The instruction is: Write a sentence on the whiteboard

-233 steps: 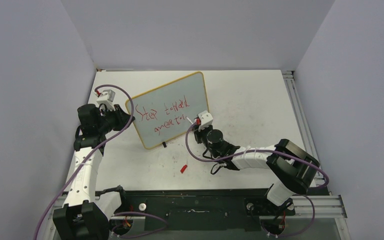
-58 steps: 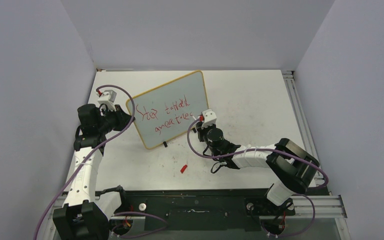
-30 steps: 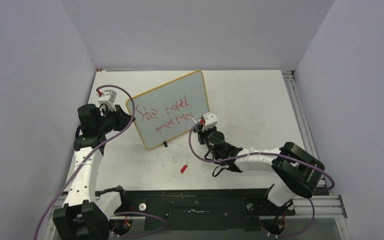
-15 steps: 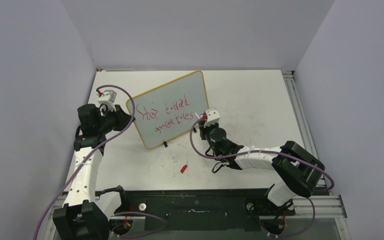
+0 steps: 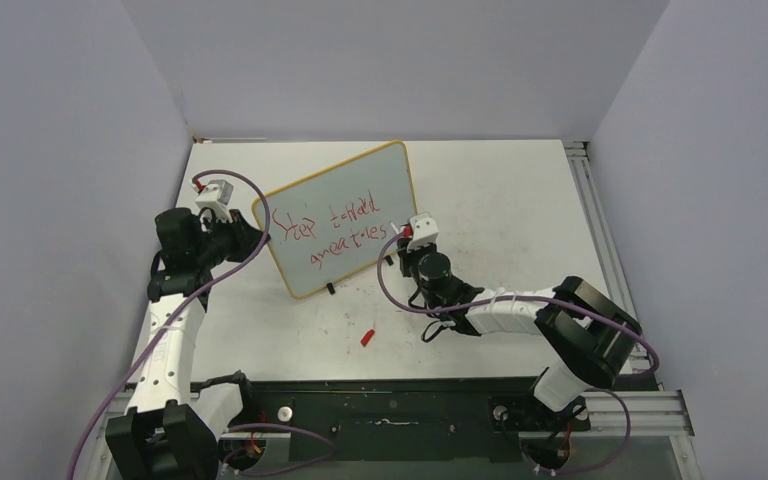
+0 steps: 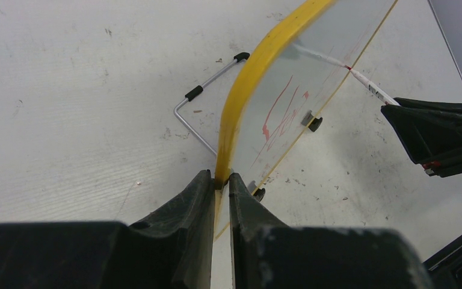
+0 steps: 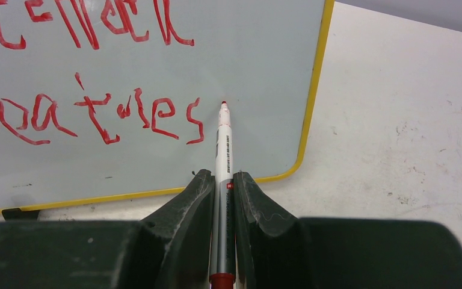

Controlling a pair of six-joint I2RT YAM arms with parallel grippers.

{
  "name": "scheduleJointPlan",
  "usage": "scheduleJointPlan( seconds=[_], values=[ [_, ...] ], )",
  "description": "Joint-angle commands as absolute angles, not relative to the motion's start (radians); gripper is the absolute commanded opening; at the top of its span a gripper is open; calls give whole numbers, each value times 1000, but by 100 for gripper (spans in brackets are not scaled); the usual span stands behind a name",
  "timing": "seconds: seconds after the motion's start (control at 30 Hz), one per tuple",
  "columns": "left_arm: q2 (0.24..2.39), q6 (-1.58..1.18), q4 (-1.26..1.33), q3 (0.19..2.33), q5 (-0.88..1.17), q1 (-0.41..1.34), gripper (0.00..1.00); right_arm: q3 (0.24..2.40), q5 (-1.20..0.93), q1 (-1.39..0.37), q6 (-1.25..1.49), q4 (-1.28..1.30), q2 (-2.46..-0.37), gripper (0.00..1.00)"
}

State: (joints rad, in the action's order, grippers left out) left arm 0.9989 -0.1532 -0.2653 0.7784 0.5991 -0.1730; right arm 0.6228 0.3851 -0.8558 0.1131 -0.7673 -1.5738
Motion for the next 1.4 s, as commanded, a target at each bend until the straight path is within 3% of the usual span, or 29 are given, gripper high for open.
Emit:
scheduleJointPlan(
  seconds=[0.0, 1.37],
  values=[
    [988, -152, -264, 784, 593, -177, 0, 668, 373, -847, 103, -826, -1592, 5],
    [984, -153, -262, 782, 594, -177, 0, 603, 409, -851, 175, -755, -1612, 5]
  ],
)
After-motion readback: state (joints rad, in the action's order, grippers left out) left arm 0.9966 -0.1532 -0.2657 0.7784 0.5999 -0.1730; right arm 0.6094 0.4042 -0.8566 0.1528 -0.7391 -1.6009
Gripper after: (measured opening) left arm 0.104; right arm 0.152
